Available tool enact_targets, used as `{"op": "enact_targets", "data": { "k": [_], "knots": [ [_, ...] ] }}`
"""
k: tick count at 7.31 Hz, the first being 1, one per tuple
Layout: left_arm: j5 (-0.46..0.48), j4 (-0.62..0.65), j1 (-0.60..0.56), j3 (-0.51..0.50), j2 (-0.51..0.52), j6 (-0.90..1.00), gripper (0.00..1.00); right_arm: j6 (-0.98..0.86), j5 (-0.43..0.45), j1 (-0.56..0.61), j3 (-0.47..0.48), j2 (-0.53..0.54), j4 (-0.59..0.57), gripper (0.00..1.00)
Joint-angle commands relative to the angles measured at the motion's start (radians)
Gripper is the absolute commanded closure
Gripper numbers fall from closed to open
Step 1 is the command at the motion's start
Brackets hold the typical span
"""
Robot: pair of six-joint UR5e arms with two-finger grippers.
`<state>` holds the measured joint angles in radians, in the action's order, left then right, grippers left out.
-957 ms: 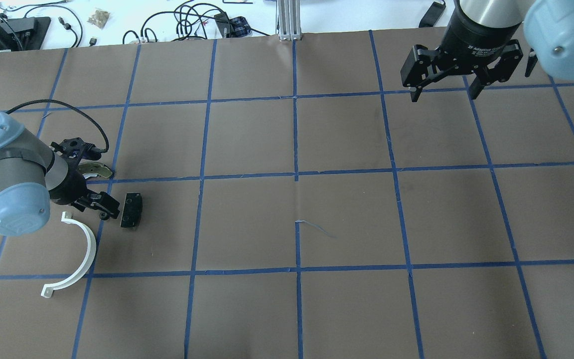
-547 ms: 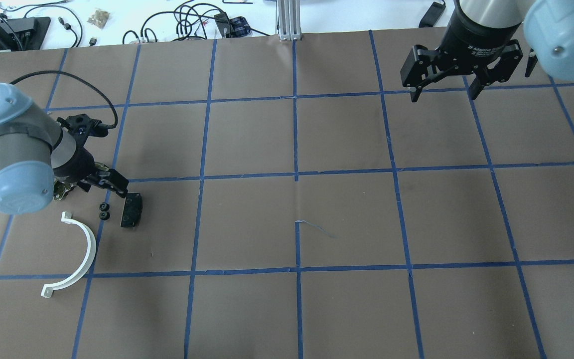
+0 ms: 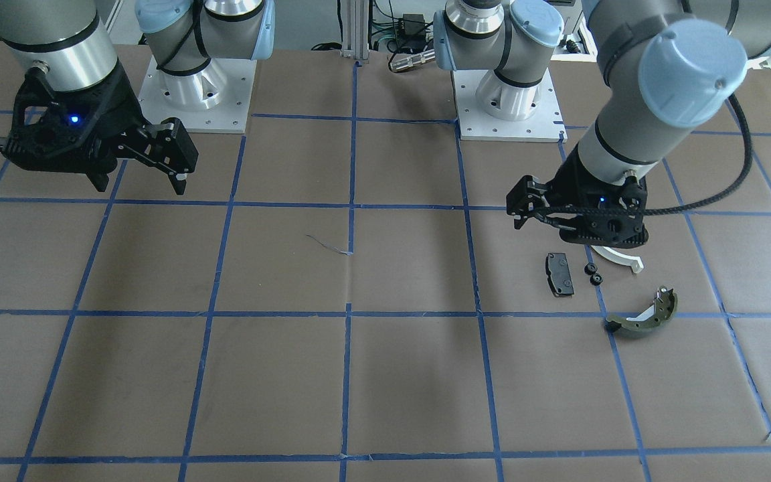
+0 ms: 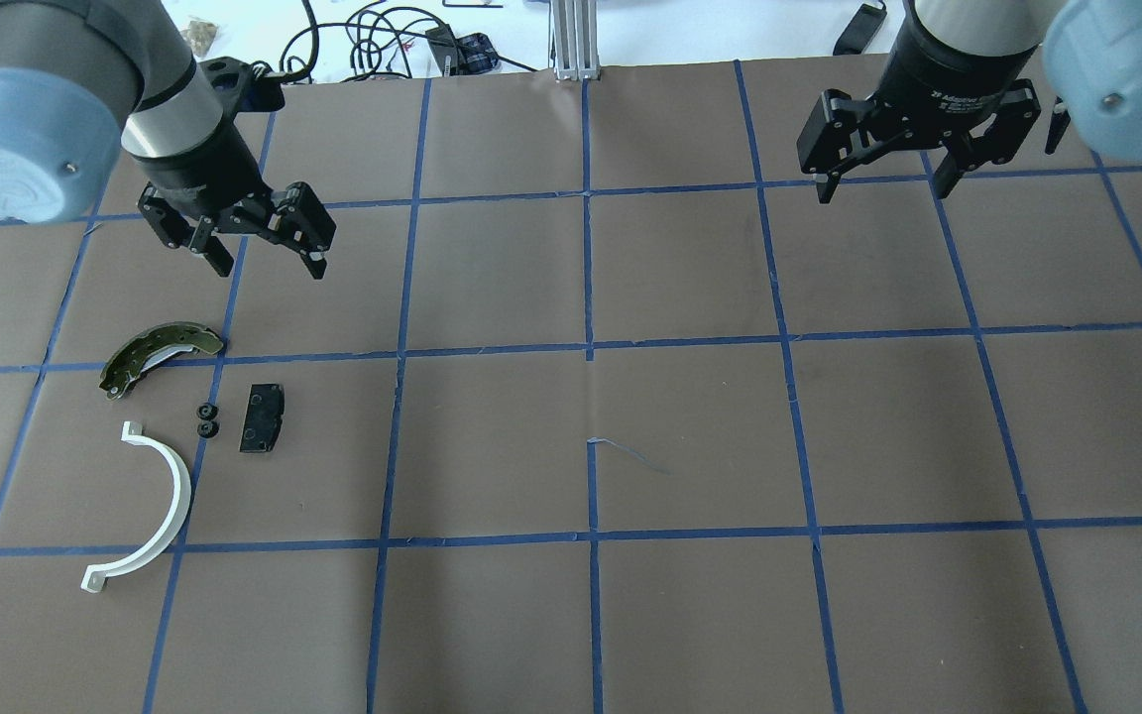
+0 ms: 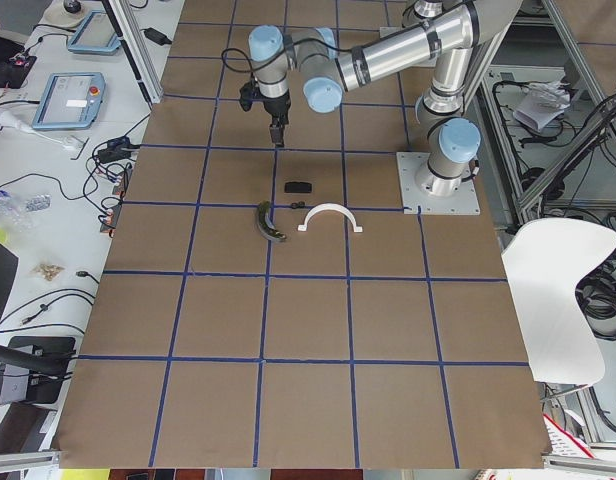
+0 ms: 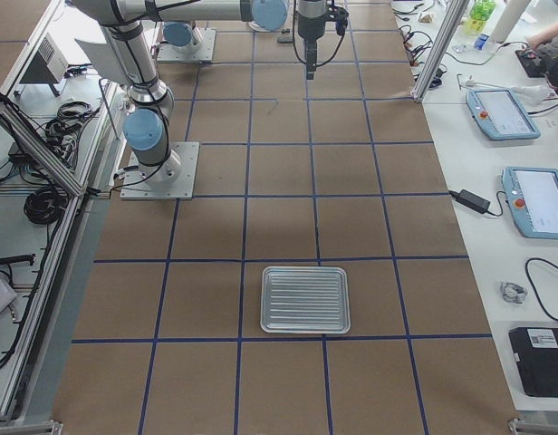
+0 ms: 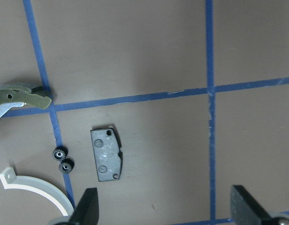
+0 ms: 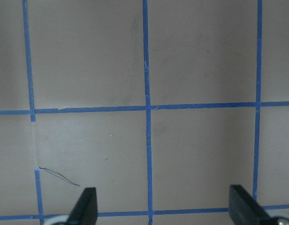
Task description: Place bearing gear from tray to pile
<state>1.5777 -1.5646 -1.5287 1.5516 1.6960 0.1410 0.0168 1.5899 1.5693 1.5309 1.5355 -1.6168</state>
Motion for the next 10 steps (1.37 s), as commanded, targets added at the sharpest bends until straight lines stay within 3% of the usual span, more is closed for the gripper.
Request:
{"op": "enact_targets", "data": {
  "k": [1, 4, 9, 10],
  "knots": [
    [-0.01, -0.054, -0.086, -0.062, -0.045, -0.034, 0.0, 0.0, -0.001, 0.0, 0.0, 0.0, 0.0, 0.0],
    [-0.008, -0.052, -0.093, -0.042, -0.099, -0.027, 0.0, 0.0, -0.001, 0.0, 0.0, 0.0, 0.0, 0.0],
    [-0.005, -0.049, -0.091, -0.045, -0.096, -0.031, 0.0, 0.0, -0.001, 0.0, 0.002, 0.0, 0.002, 0.0],
    [-0.005, -0.049, -0.091, -0.044, -0.098, -0.031, 0.0, 0.002, -0.04, 0.0, 0.002, 0.0, 0.002, 0.0]
  ]
}}
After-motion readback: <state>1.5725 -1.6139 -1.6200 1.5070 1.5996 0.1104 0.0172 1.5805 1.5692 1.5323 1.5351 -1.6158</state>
